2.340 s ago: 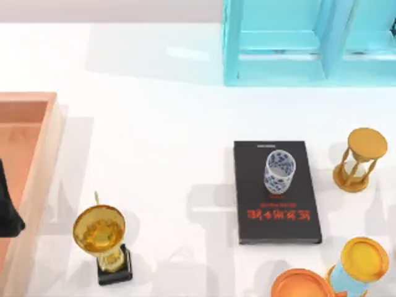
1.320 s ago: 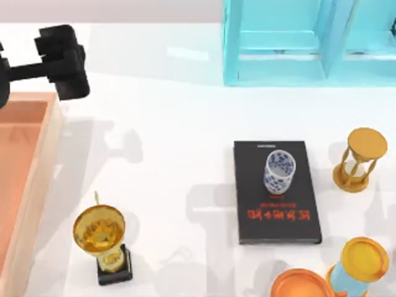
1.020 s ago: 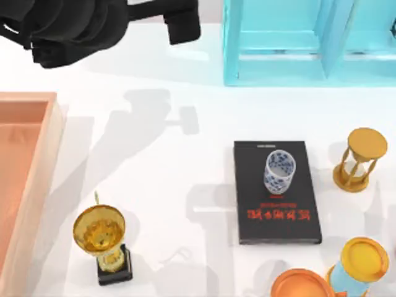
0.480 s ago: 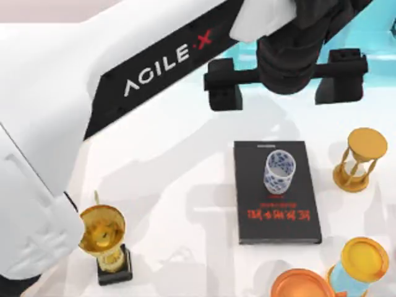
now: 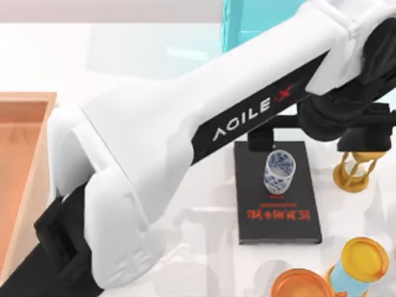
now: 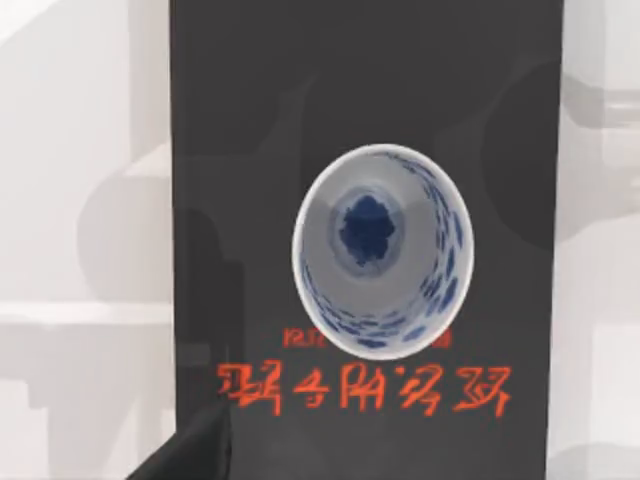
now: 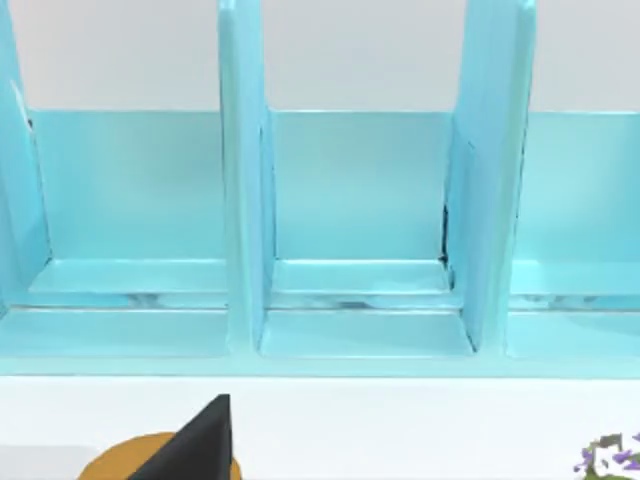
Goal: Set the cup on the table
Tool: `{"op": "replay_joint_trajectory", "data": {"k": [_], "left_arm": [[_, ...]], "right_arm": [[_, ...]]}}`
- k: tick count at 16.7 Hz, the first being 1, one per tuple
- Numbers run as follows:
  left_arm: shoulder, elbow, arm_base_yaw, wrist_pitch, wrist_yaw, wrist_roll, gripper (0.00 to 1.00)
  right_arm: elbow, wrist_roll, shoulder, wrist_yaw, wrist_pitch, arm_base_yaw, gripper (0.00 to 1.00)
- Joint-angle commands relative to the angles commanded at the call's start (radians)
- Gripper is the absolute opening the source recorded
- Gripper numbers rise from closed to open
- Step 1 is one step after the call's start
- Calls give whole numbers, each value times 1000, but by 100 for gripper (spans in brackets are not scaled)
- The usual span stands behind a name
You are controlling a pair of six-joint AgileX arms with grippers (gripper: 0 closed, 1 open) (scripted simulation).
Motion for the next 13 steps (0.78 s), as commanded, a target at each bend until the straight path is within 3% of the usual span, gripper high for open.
{"op": "replay_joint_trajectory", "data": {"k": [6,13], "left_arm": [[6,-12,11,17,1,8,100],[-5,-197,63,209,12,63,100]], "right_arm": [[0,0,0,0,0,0,100],[0,0,0,0,0,0,100]]}}
